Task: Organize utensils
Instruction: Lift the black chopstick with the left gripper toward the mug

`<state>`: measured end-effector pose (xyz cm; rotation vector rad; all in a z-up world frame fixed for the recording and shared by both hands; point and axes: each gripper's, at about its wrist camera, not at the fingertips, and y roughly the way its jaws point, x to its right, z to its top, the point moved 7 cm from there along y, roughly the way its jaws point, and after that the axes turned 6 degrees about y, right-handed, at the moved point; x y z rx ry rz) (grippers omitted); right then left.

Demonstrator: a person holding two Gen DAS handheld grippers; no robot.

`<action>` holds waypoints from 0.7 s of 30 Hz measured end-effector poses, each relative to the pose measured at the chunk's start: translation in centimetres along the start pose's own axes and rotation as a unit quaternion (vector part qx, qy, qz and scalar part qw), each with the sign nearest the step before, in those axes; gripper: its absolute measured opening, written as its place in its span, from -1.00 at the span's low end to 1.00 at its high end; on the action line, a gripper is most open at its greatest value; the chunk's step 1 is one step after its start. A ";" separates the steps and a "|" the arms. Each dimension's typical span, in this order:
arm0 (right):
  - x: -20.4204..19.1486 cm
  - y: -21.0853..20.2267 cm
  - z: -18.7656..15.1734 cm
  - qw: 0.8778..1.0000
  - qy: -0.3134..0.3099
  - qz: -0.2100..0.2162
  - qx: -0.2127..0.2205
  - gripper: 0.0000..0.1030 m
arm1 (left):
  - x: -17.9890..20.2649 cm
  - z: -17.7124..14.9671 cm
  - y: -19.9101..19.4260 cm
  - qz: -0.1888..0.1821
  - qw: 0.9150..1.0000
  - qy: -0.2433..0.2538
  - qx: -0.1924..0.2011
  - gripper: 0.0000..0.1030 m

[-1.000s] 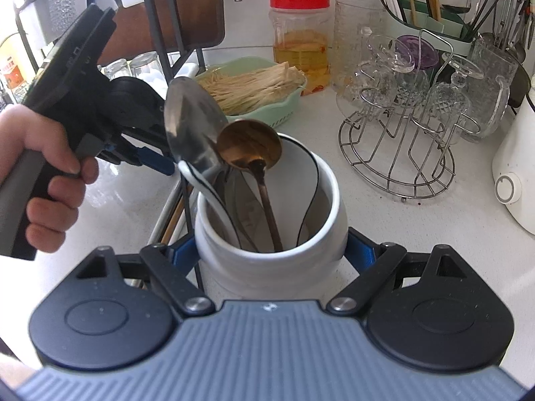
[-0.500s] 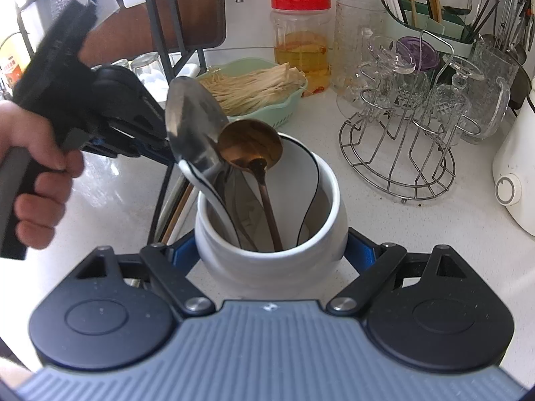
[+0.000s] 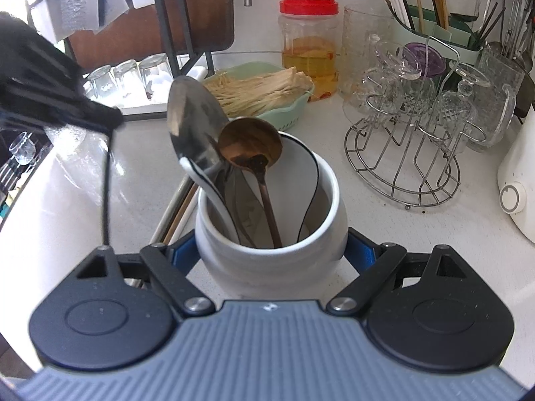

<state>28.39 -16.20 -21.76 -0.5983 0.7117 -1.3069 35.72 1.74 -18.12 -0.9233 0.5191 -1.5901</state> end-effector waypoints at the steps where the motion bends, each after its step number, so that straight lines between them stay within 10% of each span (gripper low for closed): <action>1: 0.0 0.0 0.0 1.000 -0.003 0.002 -0.001 0.76 | 0.2 0.1 -0.9 -0.001 1.000 0.002 0.006 -0.90; 21: -1.1 -0.4 -0.7 1.000 -0.019 0.017 -0.006 0.76 | 3.8 0.1 -11.5 -0.028 0.995 0.066 0.073 -0.90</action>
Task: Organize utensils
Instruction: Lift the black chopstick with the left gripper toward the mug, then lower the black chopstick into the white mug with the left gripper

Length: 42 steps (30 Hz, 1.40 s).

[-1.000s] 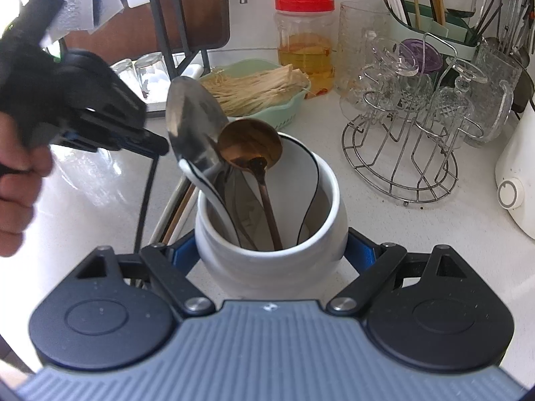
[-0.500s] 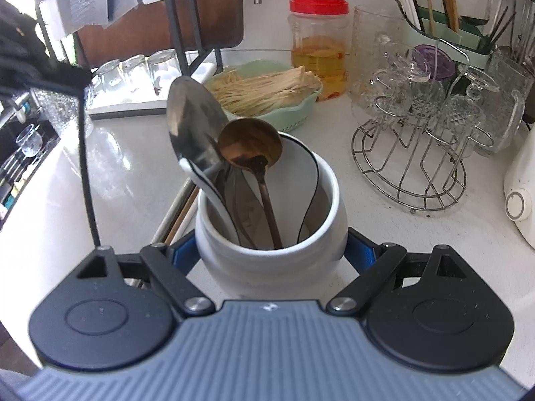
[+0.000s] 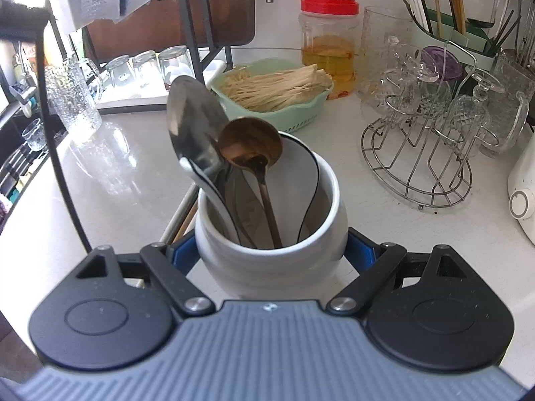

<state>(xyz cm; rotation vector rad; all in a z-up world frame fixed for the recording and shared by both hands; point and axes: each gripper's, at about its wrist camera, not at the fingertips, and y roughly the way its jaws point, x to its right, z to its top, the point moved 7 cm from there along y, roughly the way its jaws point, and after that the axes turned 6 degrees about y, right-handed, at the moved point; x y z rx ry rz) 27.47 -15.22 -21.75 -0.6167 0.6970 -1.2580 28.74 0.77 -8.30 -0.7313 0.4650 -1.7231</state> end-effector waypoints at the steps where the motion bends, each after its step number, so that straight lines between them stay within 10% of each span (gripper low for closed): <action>1: -0.1 -0.1 -0.1 1.000 0.000 0.000 0.000 0.76 | 0.3 0.4 -0.5 -0.002 1.000 0.006 0.004 -0.90; 23: -0.7 -0.5 -0.6 1.000 0.006 -0.002 0.015 0.76 | 5.8 9.0 -7.4 -0.042 0.991 0.070 0.105 -0.90; 42: -0.7 -0.6 -0.7 1.000 0.008 0.001 0.022 0.76 | 12.3 7.0 0.2 -0.086 0.986 0.129 0.063 -0.90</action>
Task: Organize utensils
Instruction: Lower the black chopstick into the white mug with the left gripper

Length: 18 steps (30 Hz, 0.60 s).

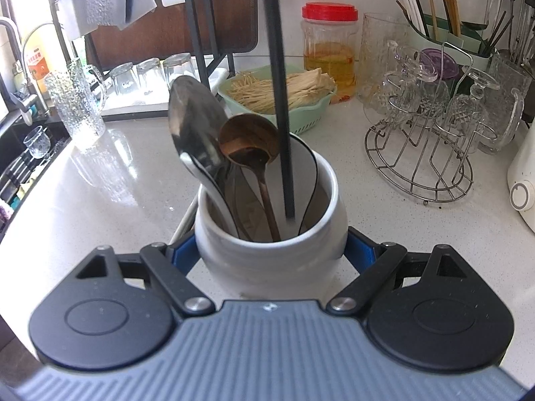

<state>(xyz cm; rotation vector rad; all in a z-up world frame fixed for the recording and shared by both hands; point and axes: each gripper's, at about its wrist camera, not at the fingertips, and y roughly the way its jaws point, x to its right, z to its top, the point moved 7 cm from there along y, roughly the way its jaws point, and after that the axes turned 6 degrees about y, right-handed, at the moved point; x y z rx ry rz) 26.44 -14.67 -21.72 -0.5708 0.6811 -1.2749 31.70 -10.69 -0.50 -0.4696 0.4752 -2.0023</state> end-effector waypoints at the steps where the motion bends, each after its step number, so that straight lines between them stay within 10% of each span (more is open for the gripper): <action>1: 0.0 0.0 0.0 1.000 0.000 0.001 0.000 0.76 | 0.1 -0.2 0.4 -0.003 1.000 0.005 -0.010 -0.90; 18: 0.0 0.0 0.0 1.000 -0.003 0.006 0.002 0.77 | 0.9 -2.7 5.4 -0.074 0.969 0.035 -0.233 -0.90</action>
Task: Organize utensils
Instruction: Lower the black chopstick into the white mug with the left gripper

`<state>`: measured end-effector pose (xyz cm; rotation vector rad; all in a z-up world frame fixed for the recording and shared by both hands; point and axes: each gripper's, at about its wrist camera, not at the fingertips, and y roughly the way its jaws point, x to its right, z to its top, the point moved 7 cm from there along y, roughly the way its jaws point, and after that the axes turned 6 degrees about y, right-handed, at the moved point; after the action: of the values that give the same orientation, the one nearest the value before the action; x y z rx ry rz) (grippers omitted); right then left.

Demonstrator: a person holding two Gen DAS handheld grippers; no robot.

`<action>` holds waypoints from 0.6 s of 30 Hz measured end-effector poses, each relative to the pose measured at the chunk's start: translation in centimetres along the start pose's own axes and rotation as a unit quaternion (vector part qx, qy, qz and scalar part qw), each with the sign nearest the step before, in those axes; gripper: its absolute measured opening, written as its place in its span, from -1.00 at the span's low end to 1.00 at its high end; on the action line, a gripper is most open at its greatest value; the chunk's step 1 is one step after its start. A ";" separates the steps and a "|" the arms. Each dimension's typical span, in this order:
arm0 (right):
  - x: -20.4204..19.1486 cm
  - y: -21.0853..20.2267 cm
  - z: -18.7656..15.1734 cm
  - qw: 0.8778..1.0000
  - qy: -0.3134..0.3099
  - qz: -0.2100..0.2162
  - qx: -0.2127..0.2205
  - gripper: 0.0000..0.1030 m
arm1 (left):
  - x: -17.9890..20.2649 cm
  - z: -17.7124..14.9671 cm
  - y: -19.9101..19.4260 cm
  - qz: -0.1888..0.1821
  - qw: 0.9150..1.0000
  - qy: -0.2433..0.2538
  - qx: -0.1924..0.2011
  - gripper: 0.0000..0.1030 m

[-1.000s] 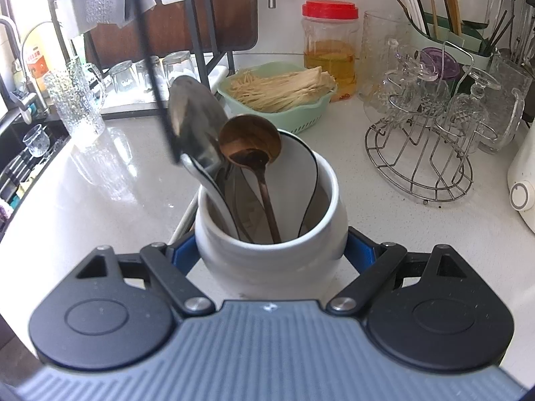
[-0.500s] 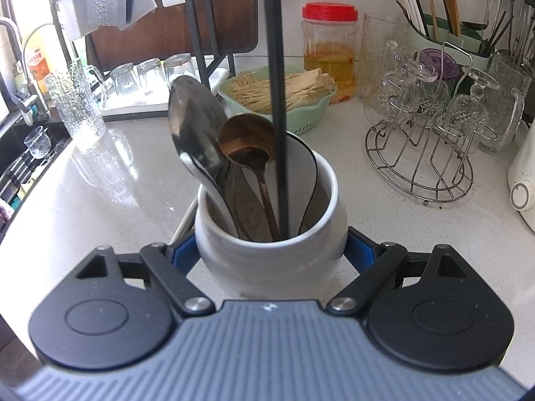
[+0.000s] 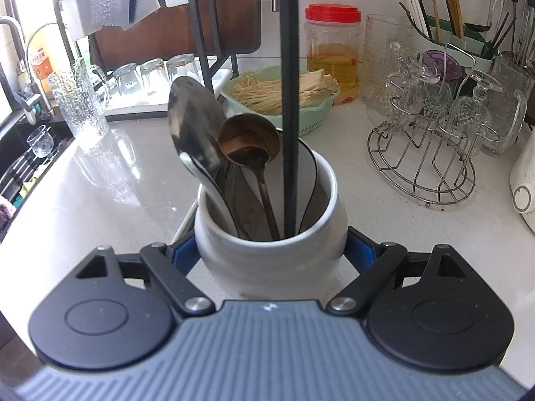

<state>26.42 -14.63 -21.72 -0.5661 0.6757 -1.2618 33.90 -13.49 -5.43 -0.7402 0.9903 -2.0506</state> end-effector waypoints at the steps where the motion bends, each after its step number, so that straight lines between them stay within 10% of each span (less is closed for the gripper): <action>1: 0.0 0.0 0.0 1.000 0.000 0.000 0.001 0.77 | 0.3 -0.2 0.1 -0.004 1.000 0.005 -0.010 -0.89; 18: 0.1 0.0 0.0 1.000 0.002 -0.003 -0.002 0.76 | 1.0 -0.8 2.3 -0.038 0.997 -0.014 -0.072 -0.86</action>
<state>26.49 -14.67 -21.73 -0.5705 0.6808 -1.2678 33.52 -14.96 -7.58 -0.8919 1.1193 -2.0432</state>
